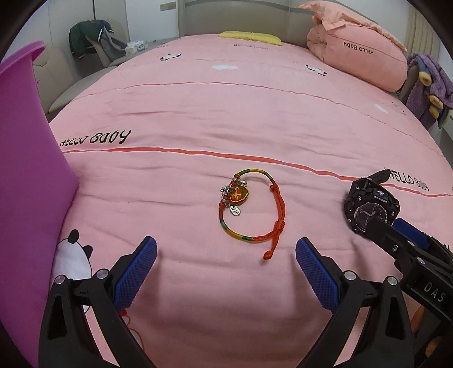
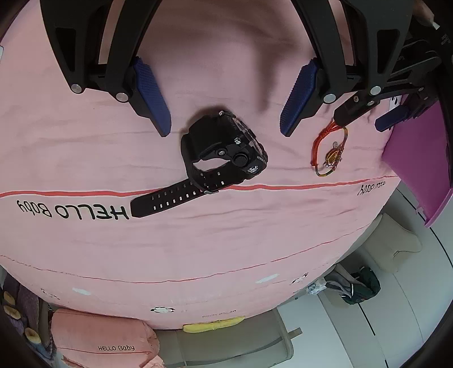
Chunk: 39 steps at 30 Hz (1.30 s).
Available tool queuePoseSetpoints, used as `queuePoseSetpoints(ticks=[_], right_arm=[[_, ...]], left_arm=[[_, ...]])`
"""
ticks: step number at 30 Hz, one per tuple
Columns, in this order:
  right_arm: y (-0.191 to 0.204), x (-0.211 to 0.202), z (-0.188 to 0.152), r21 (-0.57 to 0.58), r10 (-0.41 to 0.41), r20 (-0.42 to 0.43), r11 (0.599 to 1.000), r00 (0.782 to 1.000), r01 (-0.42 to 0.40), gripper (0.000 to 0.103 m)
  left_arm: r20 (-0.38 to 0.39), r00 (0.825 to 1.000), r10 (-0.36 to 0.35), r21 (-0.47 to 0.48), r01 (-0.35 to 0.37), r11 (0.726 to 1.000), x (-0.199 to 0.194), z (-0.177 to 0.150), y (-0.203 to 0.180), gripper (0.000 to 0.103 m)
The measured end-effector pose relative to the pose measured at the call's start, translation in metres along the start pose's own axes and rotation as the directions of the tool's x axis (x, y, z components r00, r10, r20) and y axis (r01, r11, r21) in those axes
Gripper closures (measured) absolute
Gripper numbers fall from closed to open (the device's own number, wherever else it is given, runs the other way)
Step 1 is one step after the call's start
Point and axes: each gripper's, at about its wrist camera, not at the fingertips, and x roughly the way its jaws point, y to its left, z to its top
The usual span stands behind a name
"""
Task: Organize jewelry
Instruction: 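Move left tool toward red-string bracelet while right tool nears black wristwatch, then close left tool on red-string bracelet while right tool grips black wristwatch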
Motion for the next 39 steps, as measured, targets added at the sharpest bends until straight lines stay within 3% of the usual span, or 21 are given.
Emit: queuePoseSetpoints(ticks=[34, 37, 39], right_arm=[[0.008, 0.039, 0.016, -0.035, -0.092, -0.025, 0.995, 0.995, 0.091, 0.027], [0.01, 0.04, 0.016, -0.045, -0.105, -0.025, 0.994, 0.994, 0.104, 0.028], [0.012, 0.04, 0.015, -0.05, -0.108, -0.022, 0.993, 0.994, 0.107, 0.028]], left_arm=[[0.013, 0.999, 0.029, -0.011, -0.029, 1.0, 0.042, 0.018, -0.002, 0.006], [0.013, 0.999, 0.032, -0.008, -0.032, 0.999, 0.045, 0.018, -0.002, 0.008], [0.019, 0.999, 0.026, 0.005, -0.026, 1.0, 0.044, 0.019, -0.004, 0.015]])
